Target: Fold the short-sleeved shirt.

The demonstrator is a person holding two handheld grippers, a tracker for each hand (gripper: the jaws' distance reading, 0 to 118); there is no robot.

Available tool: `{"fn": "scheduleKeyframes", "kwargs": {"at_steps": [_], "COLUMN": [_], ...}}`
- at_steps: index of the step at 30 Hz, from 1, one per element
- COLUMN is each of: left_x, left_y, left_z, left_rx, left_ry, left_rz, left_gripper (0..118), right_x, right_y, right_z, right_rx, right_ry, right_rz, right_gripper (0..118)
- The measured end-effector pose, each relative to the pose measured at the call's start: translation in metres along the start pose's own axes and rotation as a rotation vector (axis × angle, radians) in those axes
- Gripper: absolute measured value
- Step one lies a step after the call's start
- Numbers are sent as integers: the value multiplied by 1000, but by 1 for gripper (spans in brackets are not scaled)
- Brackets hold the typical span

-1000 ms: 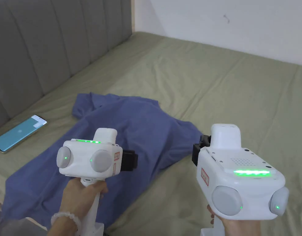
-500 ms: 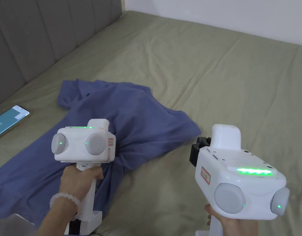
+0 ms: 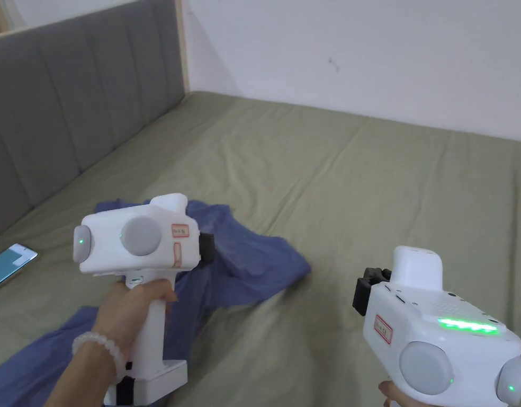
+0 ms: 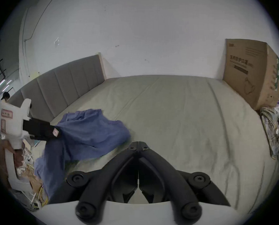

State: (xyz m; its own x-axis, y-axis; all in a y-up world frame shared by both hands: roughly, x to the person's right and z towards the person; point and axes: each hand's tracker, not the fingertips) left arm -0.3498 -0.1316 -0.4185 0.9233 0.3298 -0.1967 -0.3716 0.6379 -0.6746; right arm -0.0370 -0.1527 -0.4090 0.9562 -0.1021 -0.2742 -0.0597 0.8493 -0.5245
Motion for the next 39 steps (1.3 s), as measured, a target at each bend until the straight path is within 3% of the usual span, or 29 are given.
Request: {"fn": "scheduleKeyframes", "kwargs": {"at_steps": [5, 11, 15, 17, 21, 26, 27, 28, 31, 32, 36, 37, 38, 39], "left_x": [121, 272, 343, 358, 359, 329, 325, 322, 306, 303, 270, 258, 242, 223], "left_y": [12, -27, -74, -101, -169, -237, -243, -247, -243, -235, -196, -189, -182, -177], "left_z": [6, 15, 21, 13, -38, -95, -99, -101, -96, -92, -70, -65, -60, -59], "left_rx": [37, 6, -22, -83, -227, -468, -505, -525, -488, -472, -421, -391, -361, -353], "left_ry": [-136, -519, -680, -692, -555, -453, -462, -462, -457, -473, -450, -430, -402, -353], "left_rz": [-233, -424, -568, -572, -633, -629, -631, -641, -601, -561, -508, -492, -483, -462], "left_gripper": [2, 2, 2, 2, 2, 4, 9, 25, 110, 113, 108, 92, 65, 30], "right_x": [57, 138, 182, 198, 221, 226, 227, 227, 225, 224, 214, 211, 207, 202], "right_y": [18, 27, 18, 9, -13, -35, -39, -41, -48, -50, -53, -53, -54, -56], "right_z": [53, 130, 171, 184, 195, 189, 186, 184, 177, 174, 158, 154, 149, 146], "right_rx": [91, 196, 204, 196, 150, 88, 74, 59, 39, 36, 7, 0, -11, -15], "right_ry": [-127, -326, -442, -476, -509, -530, -526, -524, -512, -497, -466, -456, -444, -434], "right_rz": [-51, -143, -172, -191, -255, -241, -244, -250, -281, -292, -287, -277, -265, -256], "right_gripper": [1, 1, 1, 1, 1, 1, 1, 1, 1, 1, 1, 1, 1, 1]}}
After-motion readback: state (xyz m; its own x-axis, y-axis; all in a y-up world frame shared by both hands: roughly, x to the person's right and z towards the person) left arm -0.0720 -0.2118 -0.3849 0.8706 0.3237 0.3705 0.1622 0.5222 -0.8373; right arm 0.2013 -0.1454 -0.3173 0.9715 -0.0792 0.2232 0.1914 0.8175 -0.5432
